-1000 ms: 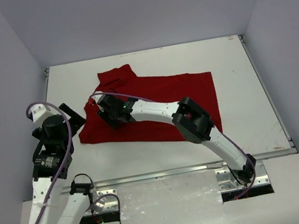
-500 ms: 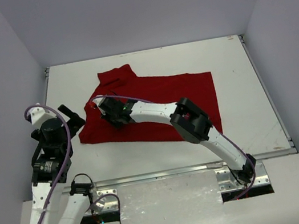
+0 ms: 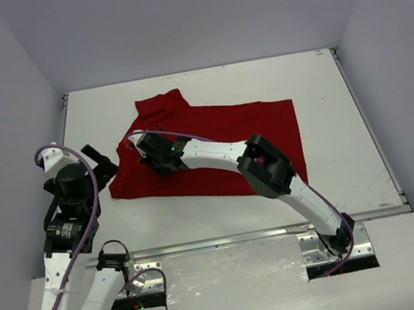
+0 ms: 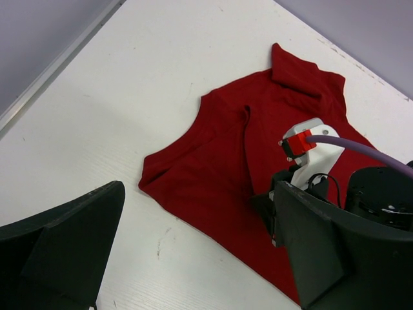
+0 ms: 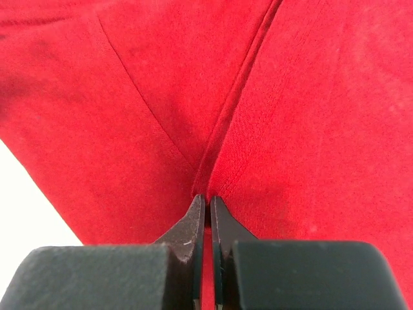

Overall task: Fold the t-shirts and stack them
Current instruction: Fold the flattened tshirt in 1/3 of the way

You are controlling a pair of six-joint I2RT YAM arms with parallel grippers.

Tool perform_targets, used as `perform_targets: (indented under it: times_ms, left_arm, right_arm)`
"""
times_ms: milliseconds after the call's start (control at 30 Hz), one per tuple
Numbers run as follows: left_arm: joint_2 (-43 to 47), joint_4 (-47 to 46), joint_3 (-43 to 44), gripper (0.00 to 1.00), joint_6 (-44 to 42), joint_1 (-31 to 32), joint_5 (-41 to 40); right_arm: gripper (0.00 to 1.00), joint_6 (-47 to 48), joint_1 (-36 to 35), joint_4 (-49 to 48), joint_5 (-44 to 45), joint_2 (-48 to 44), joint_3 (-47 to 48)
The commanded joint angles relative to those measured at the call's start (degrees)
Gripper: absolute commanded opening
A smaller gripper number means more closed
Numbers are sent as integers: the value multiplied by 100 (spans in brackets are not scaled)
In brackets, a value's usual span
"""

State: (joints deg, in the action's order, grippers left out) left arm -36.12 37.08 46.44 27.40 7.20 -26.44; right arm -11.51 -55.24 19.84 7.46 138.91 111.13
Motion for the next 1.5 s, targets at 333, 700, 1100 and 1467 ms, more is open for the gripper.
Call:
perform_targets:
  times_ms: [333,700,1100,1467]
  left_arm:
    - [-35,-307,-29,100,-85,18,139]
    - [-97,-315,-29,100,-94,18,156]
    - [-115,-280,-29,100,-68,9,86]
    - [-473,-272,-3,100,-7,18,331]
  right_arm:
    - [1,570,848,-384,255,-444,-48]
    - [2,834,1244,-542,282,-136,155]
    - [21,229,1385,-657,922,-549,-610]
    - [62,-289,1831,158,329,-1023,-294]
